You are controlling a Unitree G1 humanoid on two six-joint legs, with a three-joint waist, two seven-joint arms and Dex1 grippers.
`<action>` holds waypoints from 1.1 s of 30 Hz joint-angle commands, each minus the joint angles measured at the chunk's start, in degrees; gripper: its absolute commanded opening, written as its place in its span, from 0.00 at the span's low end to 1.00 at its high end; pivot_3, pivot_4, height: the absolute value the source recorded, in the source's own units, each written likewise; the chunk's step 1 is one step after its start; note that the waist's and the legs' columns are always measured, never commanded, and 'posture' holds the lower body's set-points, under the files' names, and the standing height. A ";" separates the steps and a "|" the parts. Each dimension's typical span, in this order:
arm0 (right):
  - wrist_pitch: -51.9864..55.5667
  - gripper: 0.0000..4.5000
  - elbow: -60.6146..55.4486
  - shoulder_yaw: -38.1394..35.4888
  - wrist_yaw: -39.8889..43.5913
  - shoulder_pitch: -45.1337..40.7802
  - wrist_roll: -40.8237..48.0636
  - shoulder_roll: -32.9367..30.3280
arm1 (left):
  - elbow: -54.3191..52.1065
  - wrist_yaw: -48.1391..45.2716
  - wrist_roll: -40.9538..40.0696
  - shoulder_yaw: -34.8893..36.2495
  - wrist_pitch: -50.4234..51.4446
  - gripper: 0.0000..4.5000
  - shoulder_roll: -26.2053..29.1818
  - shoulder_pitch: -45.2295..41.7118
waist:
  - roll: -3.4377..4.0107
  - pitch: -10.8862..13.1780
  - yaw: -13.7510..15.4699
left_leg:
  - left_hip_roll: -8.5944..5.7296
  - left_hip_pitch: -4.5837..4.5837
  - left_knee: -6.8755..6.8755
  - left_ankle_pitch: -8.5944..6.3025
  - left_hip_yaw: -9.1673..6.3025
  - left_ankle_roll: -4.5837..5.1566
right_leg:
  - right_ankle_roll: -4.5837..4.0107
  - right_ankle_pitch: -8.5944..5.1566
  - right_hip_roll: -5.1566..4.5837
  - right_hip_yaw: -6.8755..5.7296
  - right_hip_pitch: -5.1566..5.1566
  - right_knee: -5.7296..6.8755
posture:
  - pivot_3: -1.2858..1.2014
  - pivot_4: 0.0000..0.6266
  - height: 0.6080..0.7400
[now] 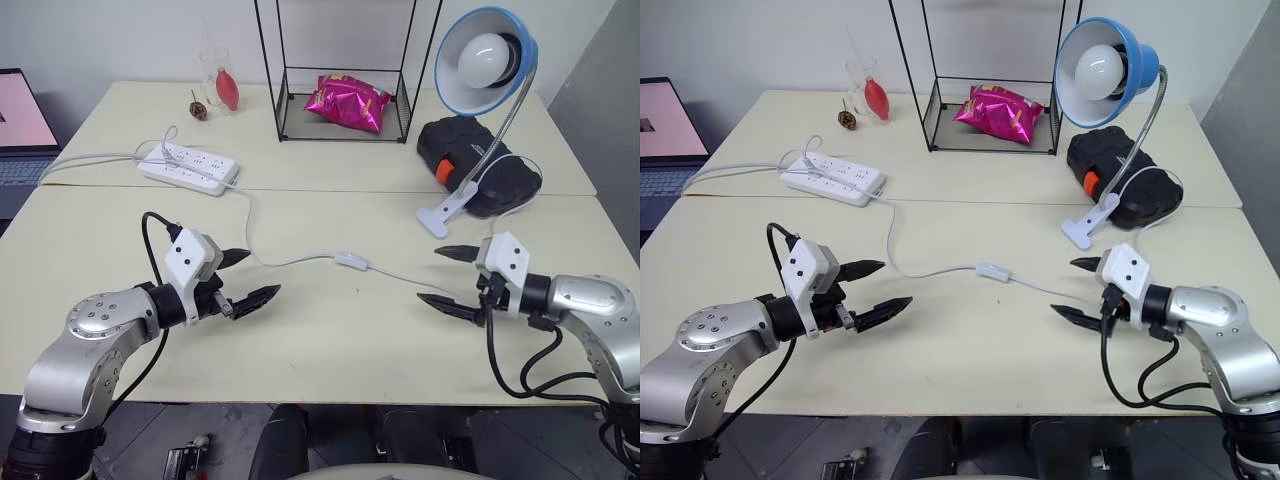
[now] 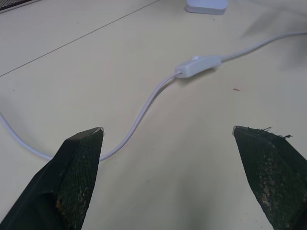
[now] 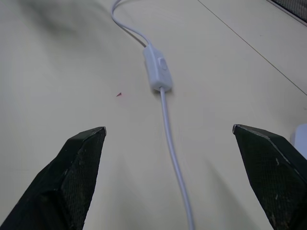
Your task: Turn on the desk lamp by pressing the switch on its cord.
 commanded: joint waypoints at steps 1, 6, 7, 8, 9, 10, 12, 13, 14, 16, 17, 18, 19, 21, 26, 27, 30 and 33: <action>-0.12 0.99 -2.11 -0.57 0.31 -0.25 1.37 -0.34 | -1.52 -0.51 -0.42 0.36 -0.83 1.00 0.38 -0.04 | 0.00 0.00 0.00 | 0.00 0.00 0.00 0.00 0.00 0.00 | 0.00 0.00 0.00 0.00 0.00 0.00 | 0.52 0.24 1.00; -0.35 0.99 -1.89 -0.25 0.64 -0.40 1.05 -0.57 | -1.72 -0.11 0.57 0.32 -0.92 1.00 0.96 0.73 | 0.00 0.00 -0.01 | 0.00 0.00 0.00 0.00 0.00 0.00 | 0.00 0.00 0.00 0.00 0.00 0.00 | 0.52 0.24 1.00; -0.36 0.99 -1.87 -0.21 0.71 -0.42 1.05 -0.60 | -1.82 -0.10 0.67 0.30 -0.81 1.00 1.08 0.93 | 0.00 0.00 -0.01 | 0.00 0.00 0.00 0.00 0.00 0.00 | 0.00 0.00 0.00 0.00 0.00 0.00 | 0.52 0.24 1.00; -0.35 0.99 -1.86 -0.17 0.76 -0.43 1.07 -0.63 | -1.95 -0.08 0.63 0.39 -0.77 1.00 1.06 1.12 | 0.00 0.00 -0.01 | 0.00 0.00 0.00 0.00 0.00 0.00 | 0.00 0.00 0.00 0.00 0.00 0.00 | 0.52 0.24 1.00; -0.35 0.99 -1.83 -0.11 0.83 -0.45 1.08 -0.67 | -2.09 -0.04 0.39 0.75 -1.07 1.00 0.72 1.27 | 0.00 0.00 -0.01 | 0.00 0.01 0.00 0.00 0.00 0.00 | 0.00 0.00 0.00 0.00 0.00 0.00 | 0.52 0.24 1.00; -0.38 0.99 -1.78 -0.04 0.93 -0.46 1.08 -0.74 | -2.18 -0.09 -0.05 1.18 -1.24 1.00 0.41 1.37 | 0.00 0.00 0.00 | 0.00 0.00 0.00 0.00 0.00 0.00 | 0.00 0.00 0.00 0.01 0.00 0.00 | 0.52 0.24 1.00; -0.56 0.99 -1.63 0.19 1.06 -0.46 0.95 -0.81 | -2.07 -0.18 0.25 1.67 -2.33 1.00 0.29 1.65 | 0.00 0.00 0.01 | 0.00 0.00 0.00 0.00 -0.01 0.00 | 0.00 0.00 0.00 0.00 0.00 0.00 | 0.52 0.24 1.00; -0.65 0.99 -1.52 0.29 1.09 -0.50 0.89 -0.78 | -1.84 -0.23 0.62 1.73 -2.86 1.00 0.40 1.82 | 0.00 0.00 0.01 | 0.00 0.00 0.01 0.00 0.00 0.00 | 0.00 0.00 0.00 0.00 0.01 0.00 | 0.52 0.24 1.00; -0.73 0.99 -1.41 0.36 1.12 -0.56 0.84 -0.75 | -1.64 -0.33 0.89 1.68 -3.18 1.00 0.57 1.96 | 0.00 0.00 0.01 | 0.00 0.00 0.01 0.00 -0.01 0.00 | 0.00 0.00 0.00 0.00 0.01 0.00 | 0.52 0.24 1.00; -0.90 0.99 -1.06 0.50 1.20 -0.78 0.73 -0.70 | -1.11 -0.48 1.90 1.29 -4.20 1.00 1.05 2.08 | 0.00 0.00 0.02 | 0.00 0.00 0.01 0.00 0.00 0.00 | 0.00 0.00 0.00 0.00 0.01 0.00 | 0.52 0.24 1.00; -1.03 0.99 -0.82 0.63 1.25 -0.95 0.64 -0.64 | -0.75 -0.62 2.01 1.33 -4.57 1.00 1.09 2.00 | 0.00 0.00 0.02 | 0.00 0.01 0.01 0.00 0.00 0.00 | 0.00 0.01 0.00 0.00 0.01 0.00 | 0.52 0.24 1.00; -1.13 0.99 -0.61 0.78 1.27 -1.11 0.55 -0.57 | -0.40 -0.81 1.89 1.52 -4.92 1.00 1.01 1.85 | 0.00 0.00 0.01 | 0.00 0.01 0.01 0.00 0.00 0.00 | 0.00 0.01 0.00 0.00 0.01 0.00 | 0.52 0.24 1.00; -1.24 0.99 -0.51 0.98 1.24 -1.20 0.42 -0.46 | -0.06 -1.13 1.37 2.00 -5.14 1.00 0.82 1.66 | 0.00 0.00 0.02 | 0.00 0.01 0.01 0.00 0.00 0.00 | 0.00 0.00 0.00 0.00 0.01 0.00 | 0.52 0.24 1.00; -1.40 0.99 -0.43 1.32 1.13 -1.28 0.22 -0.24 | 0.39 -1.18 0.93 2.78 -5.66 1.00 0.40 1.29 | 0.00 0.00 0.01 | 0.00 0.01 0.01 0.00 0.00 0.00 | 0.00 0.01 0.00 0.00 0.01 0.00 | 0.52 0.24 1.00; -1.63 0.99 -0.50 1.88 0.79 -1.37 0.08 0.02 | 1.53 -1.36 -0.20 3.23 -5.75 1.00 -0.55 -0.23 | 0.00 0.00 0.02 | 0.00 0.00 0.01 0.00 0.00 0.00 | 0.00 0.01 0.00 0.00 0.01 0.00 | 0.52 0.24 1.00; -1.62 0.99 -0.63 1.88 0.71 -1.37 0.10 -0.03 | 1.79 -1.62 -0.58 2.86 -5.59 1.00 -0.77 -0.72 | 0.00 0.00 0.01 | 0.00 0.00 0.01 0.00 0.01 0.00 | 0.00 0.00 0.00 0.00 0.01 0.00 | 0.52 0.24 1.00; -1.31 0.99 -1.33 1.45 0.30 -1.16 0.29 -0.34 | 2.73 -2.25 -1.12 1.18 -5.37 1.00 -1.29 -2.31 | 0.00 0.00 0.01 | 0.00 0.00 0.02 0.00 0.00 0.00 | 0.00 0.01 0.00 -0.01 0.02 0.00 | 0.52 0.24 1.00; -0.34 0.99 -2.95 0.47 -0.56 -0.35 0.86 -0.61 | 4.46 -3.54 -0.84 -1.61 -5.70 1.00 -1.90 -5.28 | 0.00 0.00 0.02 | -0.01 0.00 0.02 0.00 -0.01 0.00 | 0.01 0.01 0.00 -0.02 0.02 0.01 | 0.52 0.24 1.00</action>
